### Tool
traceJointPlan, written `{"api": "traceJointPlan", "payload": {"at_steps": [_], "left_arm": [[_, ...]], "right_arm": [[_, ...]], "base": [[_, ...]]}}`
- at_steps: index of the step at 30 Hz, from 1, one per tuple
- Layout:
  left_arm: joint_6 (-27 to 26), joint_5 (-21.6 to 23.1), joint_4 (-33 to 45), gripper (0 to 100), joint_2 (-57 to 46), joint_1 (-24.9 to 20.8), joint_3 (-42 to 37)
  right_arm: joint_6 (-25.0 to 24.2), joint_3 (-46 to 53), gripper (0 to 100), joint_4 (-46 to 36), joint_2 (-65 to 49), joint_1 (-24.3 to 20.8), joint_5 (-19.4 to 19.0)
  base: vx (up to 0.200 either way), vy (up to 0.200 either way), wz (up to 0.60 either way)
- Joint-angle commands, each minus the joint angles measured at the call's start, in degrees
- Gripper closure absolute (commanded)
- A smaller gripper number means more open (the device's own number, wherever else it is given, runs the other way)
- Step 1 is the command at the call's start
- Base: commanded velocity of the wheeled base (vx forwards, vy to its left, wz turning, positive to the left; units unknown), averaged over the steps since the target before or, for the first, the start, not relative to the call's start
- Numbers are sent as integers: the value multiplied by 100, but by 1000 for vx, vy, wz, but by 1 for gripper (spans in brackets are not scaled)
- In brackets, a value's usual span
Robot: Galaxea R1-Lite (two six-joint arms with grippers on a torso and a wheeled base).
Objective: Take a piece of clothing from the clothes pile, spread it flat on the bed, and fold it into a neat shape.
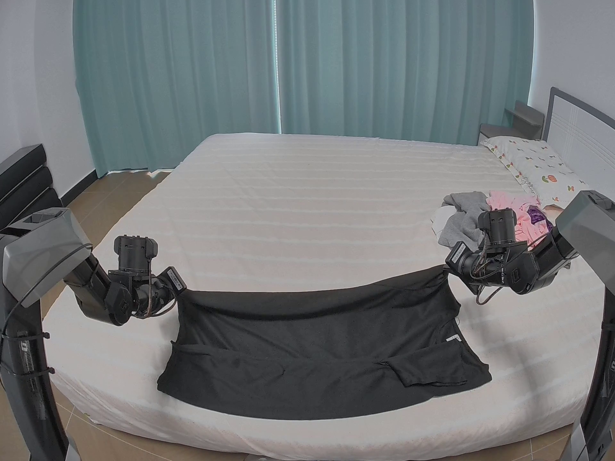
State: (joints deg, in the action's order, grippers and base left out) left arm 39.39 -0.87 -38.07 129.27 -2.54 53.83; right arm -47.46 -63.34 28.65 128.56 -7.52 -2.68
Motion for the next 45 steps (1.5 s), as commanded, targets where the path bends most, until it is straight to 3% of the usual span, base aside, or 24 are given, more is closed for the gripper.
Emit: {"api": "traceJointPlan", "payload": {"at_steps": [1, 11, 16, 24, 34, 45], "left_arm": [[-1, -1, 1, 100, 28, -1, -57], [-107, 34, 1, 100, -438, 113, -585], [-406, 34, -42, 100, -561, 113, -1103], [-441, 60, -34, 100, -640, 113, -1578], [-652, 69, -60, 100, -693, 131, -2035], [-660, 78, -69, 100, -605, 69, -2281]], "right_arm": [[0, 68, 100, 18, -15, 31, -4], [61, 1052, 100, 36, -639, 207, -382], [202, 1632, 100, 53, -798, 234, -628], [501, 2265, 100, 686, -552, 278, -707], [843, 2616, 100, 783, -455, 392, -989], [1098, 2731, 100, 783, -244, 401, -989]], "base": [[0, 0, 0], [0, 0, 0], [0, 0, 0], [0, 0, 0], [0, 0, 0], [0, 0, 0]]}}
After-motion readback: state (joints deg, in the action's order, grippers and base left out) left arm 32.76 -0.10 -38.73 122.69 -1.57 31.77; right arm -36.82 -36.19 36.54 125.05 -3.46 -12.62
